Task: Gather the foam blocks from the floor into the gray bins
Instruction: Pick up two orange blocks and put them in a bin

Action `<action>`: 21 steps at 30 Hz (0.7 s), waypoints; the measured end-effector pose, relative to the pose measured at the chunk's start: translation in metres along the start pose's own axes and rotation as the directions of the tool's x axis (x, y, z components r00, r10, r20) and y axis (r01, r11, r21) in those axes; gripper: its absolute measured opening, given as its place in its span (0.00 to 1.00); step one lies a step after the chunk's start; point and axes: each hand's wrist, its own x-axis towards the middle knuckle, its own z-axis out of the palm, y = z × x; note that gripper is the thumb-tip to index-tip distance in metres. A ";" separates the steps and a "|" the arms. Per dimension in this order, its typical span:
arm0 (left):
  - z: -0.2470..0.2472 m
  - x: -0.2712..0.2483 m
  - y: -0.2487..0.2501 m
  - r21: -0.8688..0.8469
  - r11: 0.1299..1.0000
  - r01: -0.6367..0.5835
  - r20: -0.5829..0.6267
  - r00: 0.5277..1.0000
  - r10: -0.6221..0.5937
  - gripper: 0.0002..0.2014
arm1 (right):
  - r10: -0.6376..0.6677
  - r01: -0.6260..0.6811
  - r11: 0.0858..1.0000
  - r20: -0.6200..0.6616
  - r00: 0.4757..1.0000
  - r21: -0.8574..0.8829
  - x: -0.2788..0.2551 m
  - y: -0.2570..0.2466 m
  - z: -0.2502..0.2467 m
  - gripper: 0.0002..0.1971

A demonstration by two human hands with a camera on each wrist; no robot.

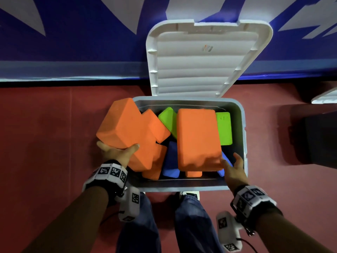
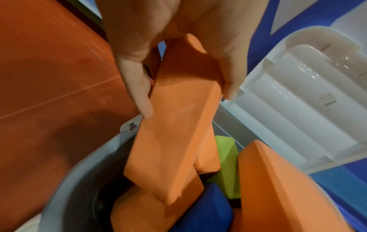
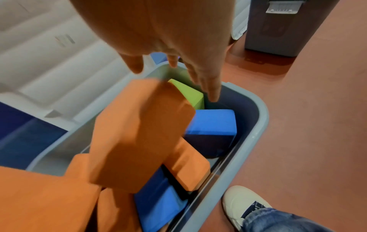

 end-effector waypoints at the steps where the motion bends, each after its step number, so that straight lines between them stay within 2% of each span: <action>1: -0.002 0.000 0.003 0.003 1.000 0.022 0.019 1.000 -0.023 0.52 | 0.003 -0.004 0.999 -0.018 1.000 -0.049 0.003 0.004 0.000 0.33; 5: -0.006 -0.002 0.020 0.113 0.992 0.051 0.106 0.992 -0.063 0.54 | -0.070 0.069 0.988 -0.004 0.998 -0.139 0.000 0.009 -0.004 0.31; 8: -0.006 -0.009 0.029 0.154 0.986 0.067 0.263 0.959 -0.106 0.39 | -0.094 0.098 0.982 0.032 0.995 -0.159 -0.003 0.011 -0.009 0.29; 10: -0.002 -0.008 0.027 0.185 0.977 0.103 0.300 0.941 -0.156 0.35 | -0.073 0.079 0.986 0.048 0.996 -0.146 -0.004 0.014 -0.012 0.29; 12: 0.000 -0.003 0.029 0.223 0.967 0.124 0.271 0.945 -0.184 0.40 | -0.050 0.056 0.991 0.056 0.997 -0.120 -0.005 0.016 -0.012 0.29; 14: 0.008 0.014 0.028 0.310 0.945 0.103 0.250 0.950 -0.185 0.48 | -0.038 0.044 0.993 0.062 0.997 -0.109 -0.006 0.019 -0.011 0.29; 16: 0.019 0.025 0.031 0.414 0.910 0.012 0.267 0.954 -0.134 0.57 | -0.036 0.044 0.993 0.072 0.997 -0.110 -0.007 0.019 -0.008 0.28; 17: 0.024 0.023 0.034 0.476 0.878 -0.055 0.285 0.954 -0.095 0.57 | -0.040 0.048 0.993 0.079 0.996 -0.110 -0.007 0.019 -0.006 0.28; 19: 0.038 0.014 0.040 0.573 0.787 -0.229 0.359 0.933 0.010 0.44 | -0.049 0.059 0.992 0.090 0.995 -0.110 -0.007 0.018 -0.003 0.27; 21: 0.054 0.005 0.038 0.623 0.694 -0.361 0.462 0.886 0.045 0.34 | -0.059 0.069 0.992 0.101 0.993 -0.102 -0.006 0.017 -0.002 0.27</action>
